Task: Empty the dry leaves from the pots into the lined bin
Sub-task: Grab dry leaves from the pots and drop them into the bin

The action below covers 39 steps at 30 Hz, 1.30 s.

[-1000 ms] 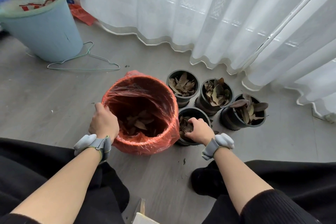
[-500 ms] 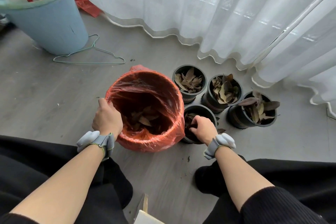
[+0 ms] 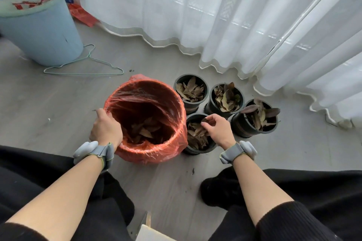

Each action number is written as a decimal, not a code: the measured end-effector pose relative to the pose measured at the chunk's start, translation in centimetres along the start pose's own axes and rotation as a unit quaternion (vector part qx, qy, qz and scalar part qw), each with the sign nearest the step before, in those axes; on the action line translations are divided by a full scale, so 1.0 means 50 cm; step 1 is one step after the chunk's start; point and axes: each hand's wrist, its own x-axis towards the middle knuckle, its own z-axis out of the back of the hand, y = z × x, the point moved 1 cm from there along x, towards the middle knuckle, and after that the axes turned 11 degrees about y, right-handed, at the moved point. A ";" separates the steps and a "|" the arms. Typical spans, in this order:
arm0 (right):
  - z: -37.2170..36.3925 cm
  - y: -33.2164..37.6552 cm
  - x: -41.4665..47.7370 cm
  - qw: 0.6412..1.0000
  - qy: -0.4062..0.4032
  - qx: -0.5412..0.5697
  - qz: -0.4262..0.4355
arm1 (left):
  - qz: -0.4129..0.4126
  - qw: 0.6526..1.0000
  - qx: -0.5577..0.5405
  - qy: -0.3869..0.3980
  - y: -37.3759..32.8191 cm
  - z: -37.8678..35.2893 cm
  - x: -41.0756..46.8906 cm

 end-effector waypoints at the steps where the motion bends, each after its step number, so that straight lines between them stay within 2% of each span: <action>1: 0.001 -0.001 -0.001 1.000 0.001 0.009 -0.001 | 0.000 1.000 -0.001 0.000 -0.001 -0.001 0.001; 8: 0.034 0.019 0.001 0.996 -0.027 0.085 -0.001 | -0.002 1.000 -0.004 -0.009 -0.002 -0.003 0.004; 14: 0.095 0.119 -0.007 0.981 -0.050 0.167 0.081 | -0.001 1.000 -0.003 -0.008 -0.004 -0.004 0.001; 19: 0.104 0.244 -0.032 0.963 -0.064 0.190 0.178 | -0.006 1.000 0.001 -0.008 -0.006 -0.004 0.000; 24: 0.043 0.339 -0.064 0.958 -0.030 0.174 0.226 | -0.008 1.000 -0.005 -0.006 -0.006 -0.005 0.003; 29: -0.037 0.345 -0.076 0.962 0.047 0.112 0.243 | -0.008 1.000 -0.006 -0.005 -0.005 -0.003 0.002; 31: -0.045 0.330 -0.065 0.966 0.043 0.099 0.235 | -0.007 1.000 -0.004 -0.005 -0.005 -0.002 0.003; 35: 0.001 0.269 -0.021 0.974 -0.030 0.115 0.192 | -0.008 1.000 -0.005 -0.009 -0.005 -0.001 0.002; 37: 0.029 0.210 0.003 0.981 -0.075 0.104 0.146 | -0.004 1.000 -0.005 -0.008 -0.004 -0.001 0.002; 39: 0.037 0.136 0.023 0.993 -0.083 0.048 0.066 | -0.003 1.000 -0.006 -0.006 -0.004 -0.001 0.002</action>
